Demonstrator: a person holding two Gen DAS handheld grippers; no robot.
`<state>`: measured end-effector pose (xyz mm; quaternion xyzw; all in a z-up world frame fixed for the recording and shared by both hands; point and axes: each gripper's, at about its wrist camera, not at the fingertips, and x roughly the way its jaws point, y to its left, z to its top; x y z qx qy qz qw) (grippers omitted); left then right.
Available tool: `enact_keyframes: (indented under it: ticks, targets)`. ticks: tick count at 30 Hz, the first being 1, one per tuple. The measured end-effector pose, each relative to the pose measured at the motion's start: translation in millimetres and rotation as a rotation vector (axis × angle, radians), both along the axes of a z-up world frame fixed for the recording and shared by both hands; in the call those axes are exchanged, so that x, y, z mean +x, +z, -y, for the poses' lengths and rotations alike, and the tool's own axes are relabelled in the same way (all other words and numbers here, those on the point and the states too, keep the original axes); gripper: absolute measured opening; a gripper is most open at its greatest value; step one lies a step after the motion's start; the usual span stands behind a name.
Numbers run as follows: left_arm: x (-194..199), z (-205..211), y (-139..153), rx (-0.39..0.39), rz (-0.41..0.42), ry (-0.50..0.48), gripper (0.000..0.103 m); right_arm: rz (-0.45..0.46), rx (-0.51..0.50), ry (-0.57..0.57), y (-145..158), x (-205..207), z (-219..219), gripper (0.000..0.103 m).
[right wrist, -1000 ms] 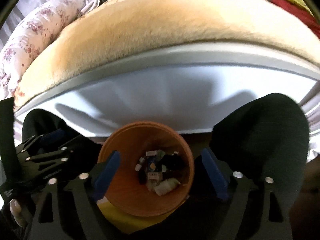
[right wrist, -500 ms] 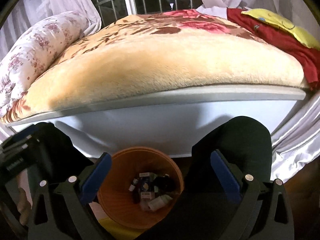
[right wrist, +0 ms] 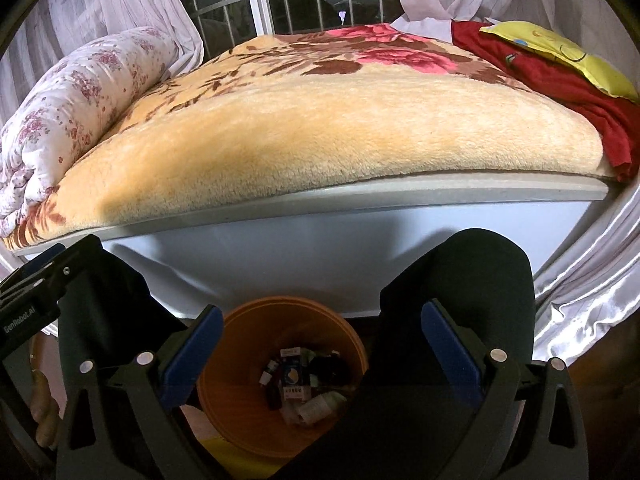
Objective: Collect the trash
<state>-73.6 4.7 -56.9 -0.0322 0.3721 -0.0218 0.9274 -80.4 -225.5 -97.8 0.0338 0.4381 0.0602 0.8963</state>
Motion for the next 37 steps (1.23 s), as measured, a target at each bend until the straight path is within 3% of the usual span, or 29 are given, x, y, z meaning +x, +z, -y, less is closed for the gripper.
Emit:
enact_keyframes:
  ticks: [20,37]
  targets:
    - [-0.7,-1.5,-3.3,-0.023,0.002,-0.03,0.091,-0.024,0.017,-0.005,-5.3,0.4,5.3,0.098]
    - [-1.5,2.8,-16.6,-0.035,-0.061,0.003,0.092,-0.008,0.006,-0.01,-1.3,-2.3,3.2,0.098]
